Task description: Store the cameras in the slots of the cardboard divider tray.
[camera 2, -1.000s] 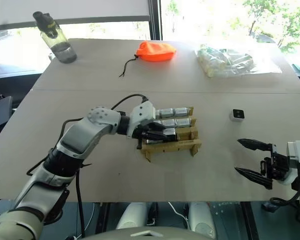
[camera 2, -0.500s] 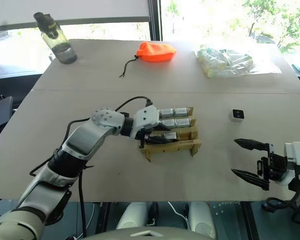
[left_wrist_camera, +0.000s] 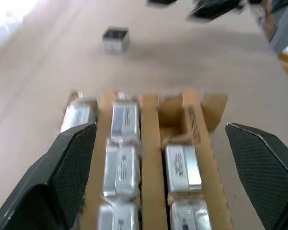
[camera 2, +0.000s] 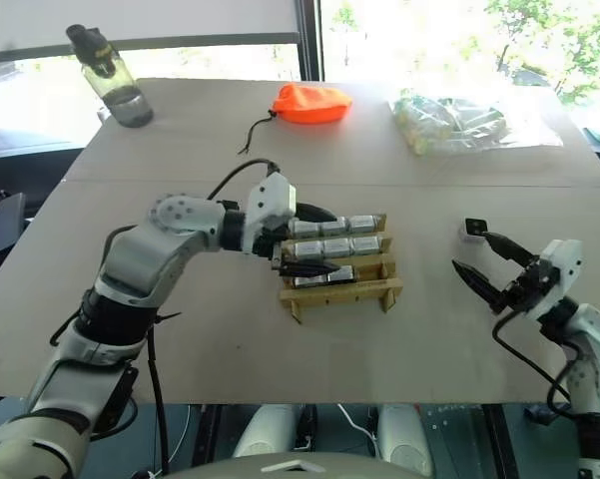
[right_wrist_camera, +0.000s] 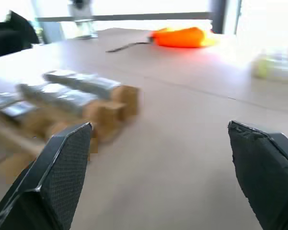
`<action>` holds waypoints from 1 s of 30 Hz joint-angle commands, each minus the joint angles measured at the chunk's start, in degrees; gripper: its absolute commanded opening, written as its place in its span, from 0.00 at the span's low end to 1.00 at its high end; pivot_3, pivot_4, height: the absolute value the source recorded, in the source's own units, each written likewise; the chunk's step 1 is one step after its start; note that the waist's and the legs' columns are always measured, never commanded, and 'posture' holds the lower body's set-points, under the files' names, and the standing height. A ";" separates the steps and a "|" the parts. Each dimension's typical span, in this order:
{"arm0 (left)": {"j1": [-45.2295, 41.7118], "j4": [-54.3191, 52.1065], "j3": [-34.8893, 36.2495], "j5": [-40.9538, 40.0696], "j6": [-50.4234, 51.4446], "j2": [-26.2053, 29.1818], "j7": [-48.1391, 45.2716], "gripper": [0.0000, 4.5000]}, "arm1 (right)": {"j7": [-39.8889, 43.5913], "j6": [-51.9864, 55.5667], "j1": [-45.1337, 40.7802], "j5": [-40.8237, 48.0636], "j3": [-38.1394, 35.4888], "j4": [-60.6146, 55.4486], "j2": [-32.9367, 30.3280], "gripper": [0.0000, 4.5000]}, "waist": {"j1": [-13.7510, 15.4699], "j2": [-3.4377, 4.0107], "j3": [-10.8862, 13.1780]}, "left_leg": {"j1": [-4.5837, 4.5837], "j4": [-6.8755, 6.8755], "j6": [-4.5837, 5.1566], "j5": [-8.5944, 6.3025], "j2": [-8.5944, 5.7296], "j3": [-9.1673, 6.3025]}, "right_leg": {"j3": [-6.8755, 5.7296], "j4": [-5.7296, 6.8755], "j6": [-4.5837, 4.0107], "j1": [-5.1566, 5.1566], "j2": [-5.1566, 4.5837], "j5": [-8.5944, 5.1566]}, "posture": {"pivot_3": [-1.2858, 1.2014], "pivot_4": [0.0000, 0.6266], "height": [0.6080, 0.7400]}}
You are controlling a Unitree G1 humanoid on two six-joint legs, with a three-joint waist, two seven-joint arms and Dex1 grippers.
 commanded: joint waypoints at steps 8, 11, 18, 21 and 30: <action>-1.35 -0.55 6.92 -3.14 -1.56 1.22 2.17 0.99 | -25.77 8.14 -5.16 -9.51 -0.21 -0.95 9.18 1.00 | -0.07 0.01 0.00 | -0.13 0.00 0.00 0.00 -0.04 0.04 | 0.01 -0.01 0.01 -0.13 -0.03 0.01 | 0.52 0.24 0.89; -2.42 -1.73 7.77 -6.08 5.20 0.54 4.60 0.99 | -33.51 8.74 -7.27 -13.87 0.12 0.45 11.35 1.00 | -0.09 0.01 0.00 | -0.13 0.00 0.00 0.00 -0.03 0.02 | 0.01 -0.01 0.01 -0.13 -0.02 0.00 | 0.52 0.24 0.89; -2.70 -4.18 8.02 -8.66 9.03 0.77 6.66 0.99 | -35.91 11.15 -10.58 -14.45 1.02 0.98 14.86 1.00 | -0.32 0.01 0.00 | -0.13 -0.06 0.00 0.00 -0.03 0.03 | 0.04 -0.01 0.01 -0.15 -0.01 0.01 | 0.52 0.24 0.89; -2.73 -4.28 7.88 -8.80 9.27 0.92 7.04 0.99 | -36.56 11.70 -12.00 -14.76 1.10 1.72 15.57 1.00 | -0.40 0.01 0.00 | -0.11 -0.05 0.00 0.00 -0.04 0.06 | 0.07 0.00 0.01 -0.15 -0.01 0.01 | 0.52 0.24 0.89; -2.56 -4.04 7.06 -8.20 8.68 0.73 7.47 1.00 | -40.57 14.41 -15.09 -16.15 1.35 1.71 17.44 0.86 | -0.26 0.02 0.00 | -0.16 -0.06 0.00 0.00 -0.03 0.04 | 0.04 -0.03 0.01 -0.17 0.01 0.01 | 0.52 0.24 0.89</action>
